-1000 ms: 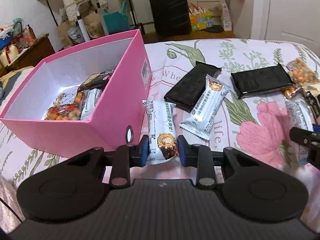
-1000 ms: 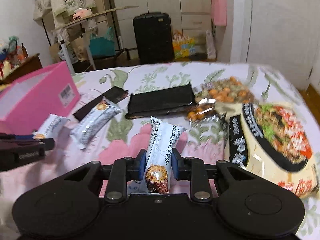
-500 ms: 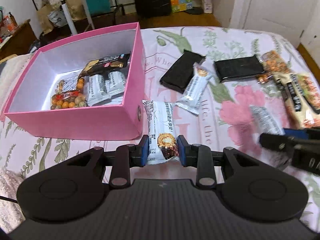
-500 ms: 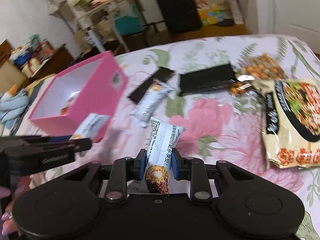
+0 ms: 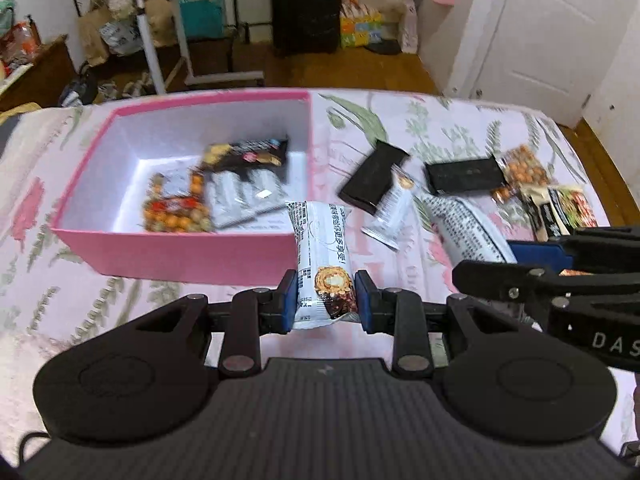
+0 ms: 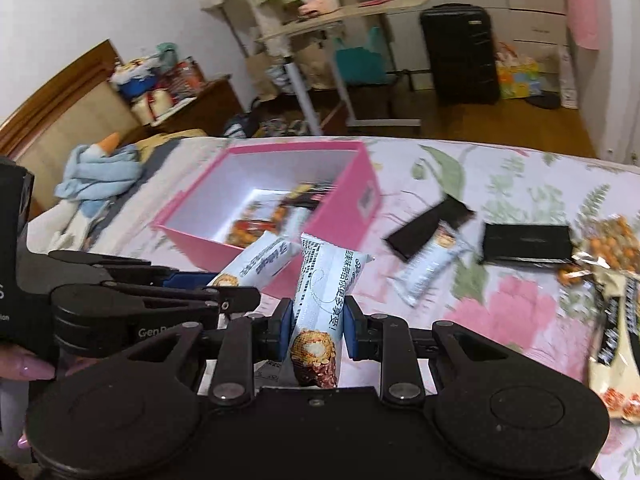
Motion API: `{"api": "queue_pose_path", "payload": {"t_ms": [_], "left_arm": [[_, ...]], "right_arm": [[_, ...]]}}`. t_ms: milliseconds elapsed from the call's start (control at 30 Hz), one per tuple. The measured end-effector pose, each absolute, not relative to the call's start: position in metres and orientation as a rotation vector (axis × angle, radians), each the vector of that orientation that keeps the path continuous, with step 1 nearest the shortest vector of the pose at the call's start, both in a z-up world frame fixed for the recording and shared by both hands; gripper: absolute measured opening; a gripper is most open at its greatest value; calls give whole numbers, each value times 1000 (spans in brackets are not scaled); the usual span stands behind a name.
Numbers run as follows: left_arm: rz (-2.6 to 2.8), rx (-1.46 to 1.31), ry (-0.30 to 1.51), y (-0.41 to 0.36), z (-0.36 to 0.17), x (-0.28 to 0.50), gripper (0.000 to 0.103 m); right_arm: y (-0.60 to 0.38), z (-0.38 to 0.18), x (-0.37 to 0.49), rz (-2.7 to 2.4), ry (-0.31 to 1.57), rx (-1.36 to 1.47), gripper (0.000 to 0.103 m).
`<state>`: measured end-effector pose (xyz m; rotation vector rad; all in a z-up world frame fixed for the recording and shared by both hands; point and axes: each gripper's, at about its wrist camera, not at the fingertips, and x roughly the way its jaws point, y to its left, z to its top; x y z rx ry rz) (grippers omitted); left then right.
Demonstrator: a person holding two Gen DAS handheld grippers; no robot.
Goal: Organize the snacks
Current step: 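Carry the white cookie bar into the pink box and open the right gripper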
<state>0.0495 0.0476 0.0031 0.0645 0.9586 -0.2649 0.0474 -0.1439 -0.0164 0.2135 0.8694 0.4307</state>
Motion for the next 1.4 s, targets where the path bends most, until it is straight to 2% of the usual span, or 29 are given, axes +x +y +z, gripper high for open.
{"api": "queue_pose_path", "payload": {"t_ms": [167,433,800,967,1100,1200,1333,1400], "left_arm": [[-216,29,918,79,12,59,29],[-183,-19,830,121,6,87,29],[-183,-153,911,147,-53,171,29],[-198,-228,963,155,-75,183,29],[-204,-242,979,160,-83,181,33],[-194,-240,976,163,-84,180,37],[-216,-264,976,167,-77,177,41],[-235,-250,967,165,-67,172,41]], "right_arm": [[-117,-11,65,478,861,203,30],[-73,-17,107,444,744,85,30],[-27,-63,173,432,766,-94,30],[-23,-67,181,439,786,-56,30],[-26,-73,182,446,828,11,31],[-29,-81,184,441,851,85,34],[-41,-77,179,430,848,156,49],[-51,-68,177,434,842,197,50]]}}
